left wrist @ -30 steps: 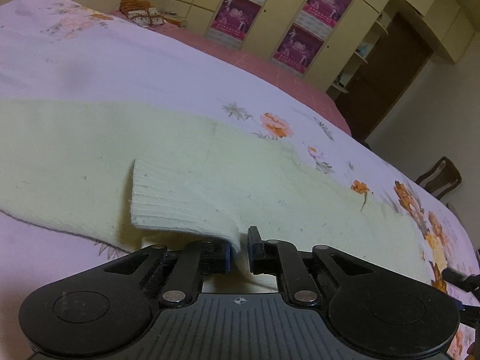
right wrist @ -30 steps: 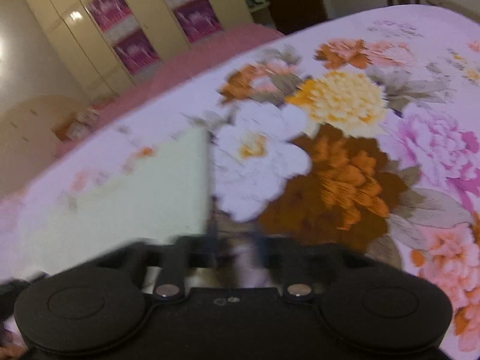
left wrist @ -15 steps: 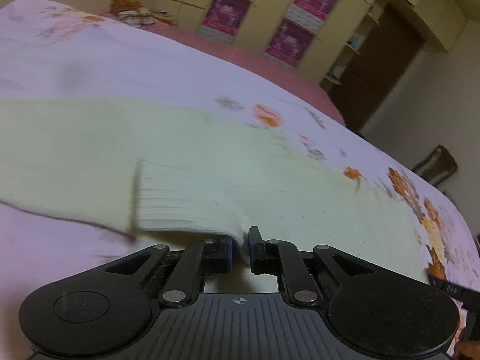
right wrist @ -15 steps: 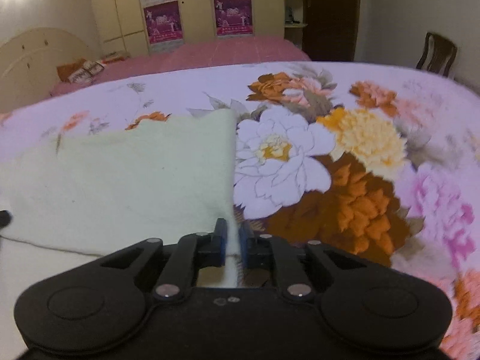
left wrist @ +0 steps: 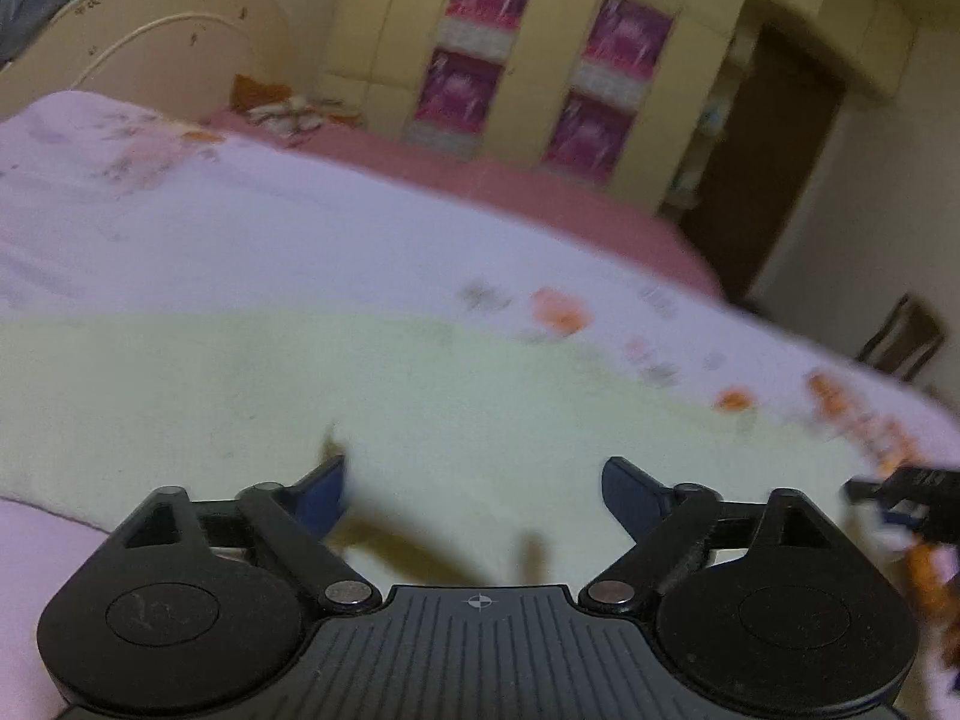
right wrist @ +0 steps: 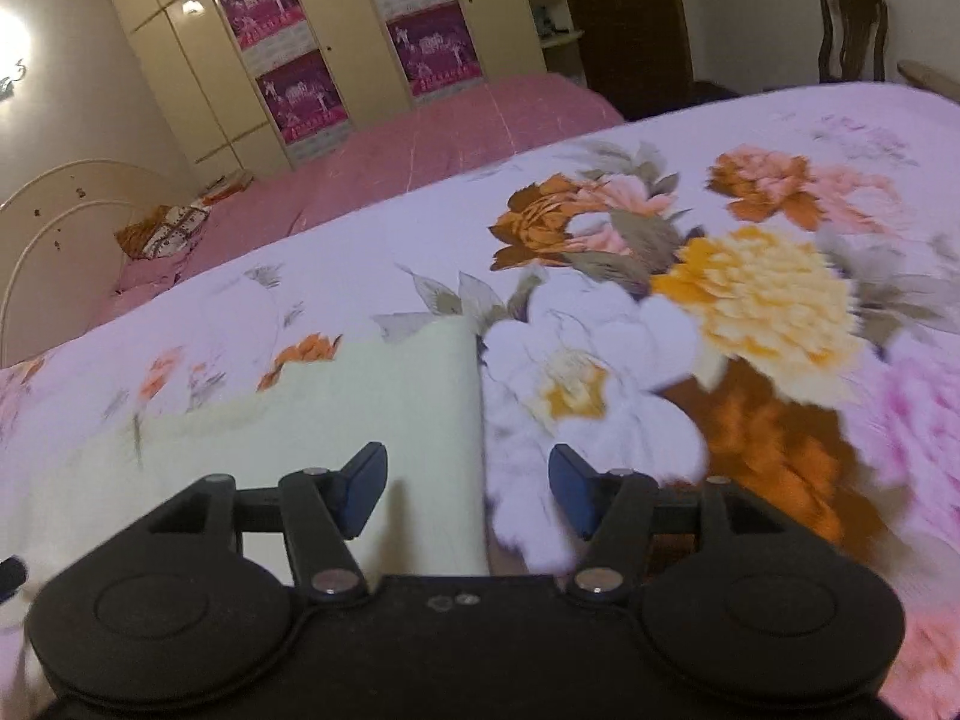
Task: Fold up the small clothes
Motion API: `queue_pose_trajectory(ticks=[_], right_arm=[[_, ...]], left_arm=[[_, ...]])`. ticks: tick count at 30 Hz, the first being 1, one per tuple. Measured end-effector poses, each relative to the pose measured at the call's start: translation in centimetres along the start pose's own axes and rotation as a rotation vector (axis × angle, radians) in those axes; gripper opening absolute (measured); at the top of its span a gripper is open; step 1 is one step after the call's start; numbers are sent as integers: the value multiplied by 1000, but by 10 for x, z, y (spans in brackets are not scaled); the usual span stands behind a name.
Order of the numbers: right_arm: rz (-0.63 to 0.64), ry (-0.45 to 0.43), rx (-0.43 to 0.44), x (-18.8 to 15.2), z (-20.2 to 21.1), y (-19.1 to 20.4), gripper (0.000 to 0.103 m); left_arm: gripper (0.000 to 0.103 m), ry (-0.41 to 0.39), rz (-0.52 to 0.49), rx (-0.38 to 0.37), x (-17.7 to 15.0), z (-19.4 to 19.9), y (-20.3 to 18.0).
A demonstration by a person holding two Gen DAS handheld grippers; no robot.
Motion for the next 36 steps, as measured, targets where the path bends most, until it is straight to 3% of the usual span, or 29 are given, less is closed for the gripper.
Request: queue_pose_trajectory(ticks=[2, 4, 6, 9, 10, 12, 13, 15, 17, 21, 26, 30, 32, 34, 36], right_arm=[[13, 16, -3, 3, -14, 5, 29], [91, 7, -56, 0, -17, 10, 15], [117, -17, -120, 1, -15, 6, 15], [119, -8, -142, 4, -13, 5, 18], [118, -12, -144, 5, -10, 9, 25], [81, -46, -68, 9, -4, 14, 38], [76, -37, -51, 9, -6, 16, 50], [110, 23, -92, 0, -21, 16, 34], [126, -18, -130, -1, -18, 12, 32], [112, -21, -205, 1, -3, 4, 34], [83, -47, -46, -12, 26, 34, 39], [135, -22, 114, -36, 45, 84, 41], [176, -5, 173, -50, 52, 110, 48], [217, 11, 213, -63, 55, 132, 51], [255, 24, 239, -74, 57, 151, 52]], left_arm=[[88, 70, -8, 12, -5, -16, 7], [88, 50, -42, 28, -4, -14, 10], [88, 54, -16, 15, 0, -8, 14], [89, 52, 45, 12, 4, 3, 24], [89, 49, 56, 16, 4, 5, 26], [89, 52, 41, 25, 2, 7, 28], [89, 58, 25, 38, 0, 4, 28], [89, 71, 3, 53, -3, 2, 30], [89, 66, 25, 53, -3, 10, 34], [89, 54, 82, 90, -3, 35, 60], [89, 44, 225, 158, -8, 67, 114], [88, 11, 368, 213, -17, 94, 165], [87, 1, 436, 227, -22, 102, 188], [65, -15, 499, 210, -28, 105, 207], [58, -40, 580, 182, -33, 104, 224]])
Point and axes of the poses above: each gripper's, at about its wrist camera, not at the fingertips, and z roughly against the way its jaws point, y to its left, x to its top, the point moved 4 cm from there along -z, roughly the way its jaws point, and after that the axes turned 3 degrees about -y, right-handed, at the moved point
